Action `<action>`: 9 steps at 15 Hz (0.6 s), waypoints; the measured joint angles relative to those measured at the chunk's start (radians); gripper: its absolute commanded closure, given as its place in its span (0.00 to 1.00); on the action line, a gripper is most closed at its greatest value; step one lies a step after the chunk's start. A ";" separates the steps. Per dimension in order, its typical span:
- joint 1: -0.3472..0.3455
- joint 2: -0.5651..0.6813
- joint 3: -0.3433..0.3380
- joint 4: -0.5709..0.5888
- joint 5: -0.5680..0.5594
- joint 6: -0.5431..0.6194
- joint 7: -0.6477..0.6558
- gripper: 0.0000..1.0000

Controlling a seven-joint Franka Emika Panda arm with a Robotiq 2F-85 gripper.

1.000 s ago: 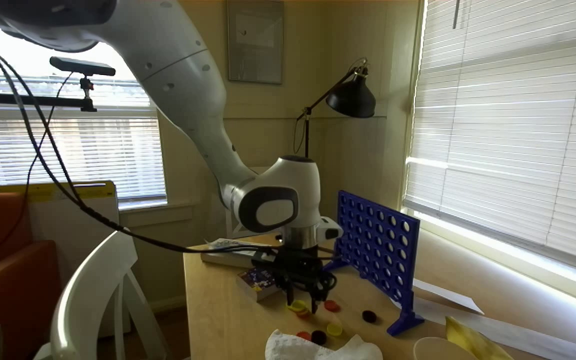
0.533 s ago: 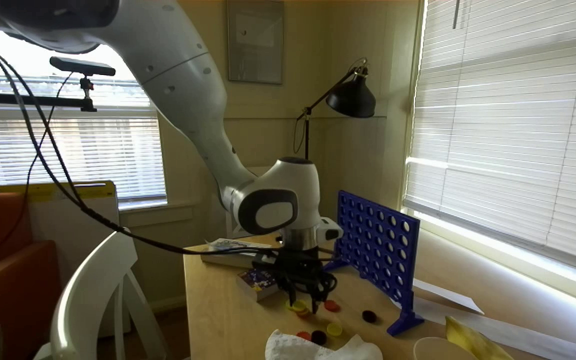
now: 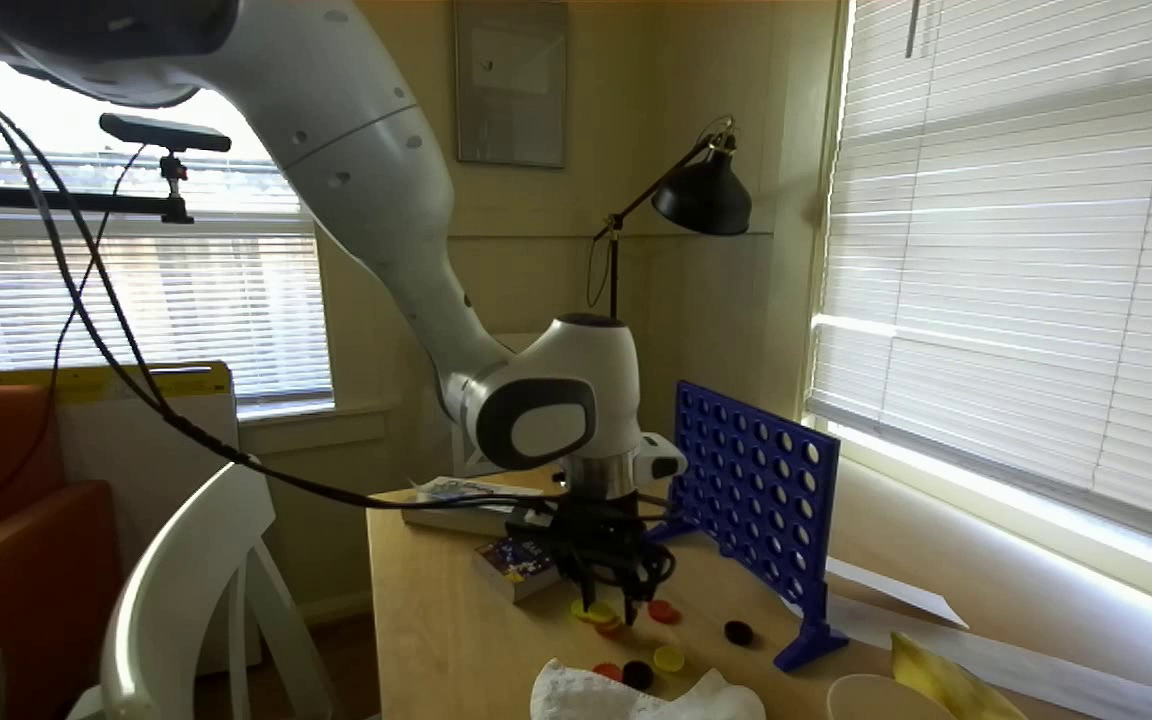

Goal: Put one yellow disc on the stacked discs

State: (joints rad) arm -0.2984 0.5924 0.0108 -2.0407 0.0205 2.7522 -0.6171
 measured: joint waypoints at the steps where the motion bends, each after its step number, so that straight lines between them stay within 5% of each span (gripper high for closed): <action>1: 0.000 0.001 0.000 0.000 0.000 0.000 0.001 0.47; 9: -0.002 0.005 -0.003 0.000 0.000 -0.004 0.024 0.51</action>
State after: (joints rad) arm -0.3001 0.5977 0.0078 -2.0409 0.0205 2.7487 -0.5929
